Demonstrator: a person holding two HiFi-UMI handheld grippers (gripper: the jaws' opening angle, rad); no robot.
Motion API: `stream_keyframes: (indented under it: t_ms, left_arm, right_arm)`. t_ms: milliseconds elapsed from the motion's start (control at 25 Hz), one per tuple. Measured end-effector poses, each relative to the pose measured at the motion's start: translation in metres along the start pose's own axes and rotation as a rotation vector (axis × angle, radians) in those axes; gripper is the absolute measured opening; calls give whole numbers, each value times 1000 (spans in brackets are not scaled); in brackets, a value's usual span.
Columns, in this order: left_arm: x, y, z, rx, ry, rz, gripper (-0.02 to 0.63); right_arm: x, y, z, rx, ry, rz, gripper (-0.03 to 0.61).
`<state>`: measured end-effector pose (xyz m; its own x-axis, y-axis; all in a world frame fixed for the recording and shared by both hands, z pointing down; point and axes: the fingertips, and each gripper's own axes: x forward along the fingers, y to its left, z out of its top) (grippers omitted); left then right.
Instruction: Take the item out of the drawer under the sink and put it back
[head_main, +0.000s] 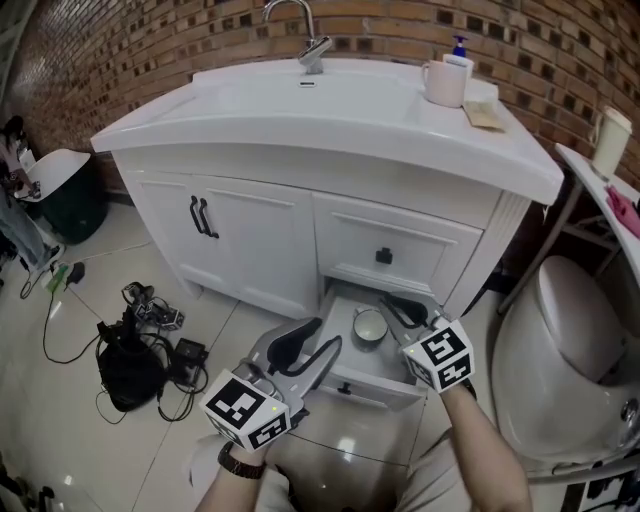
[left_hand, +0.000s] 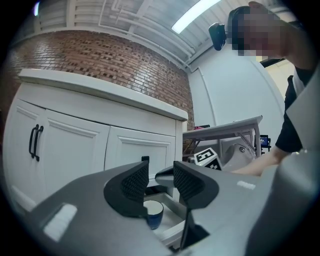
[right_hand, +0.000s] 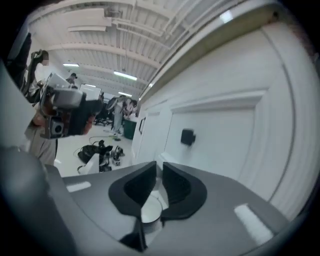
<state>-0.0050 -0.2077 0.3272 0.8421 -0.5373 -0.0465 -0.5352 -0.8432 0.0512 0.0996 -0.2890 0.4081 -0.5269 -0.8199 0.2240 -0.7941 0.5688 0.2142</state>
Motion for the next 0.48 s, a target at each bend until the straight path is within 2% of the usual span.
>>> stream_keyframes:
  t_ms: [40,240,480]
  left_arm:
    - [-1,1,2,3,-5,17,160]
    - [-8,0,11,-3,-29,67,161]
    - [-13,-21,17,5,-25,47,158]
  right_arm:
    - [-11,-5,13,7,-53,-37,24]
    - [-59,-14,50,58,-183,-139,23]
    - [-107,-1,80,34,-251,-188,69]
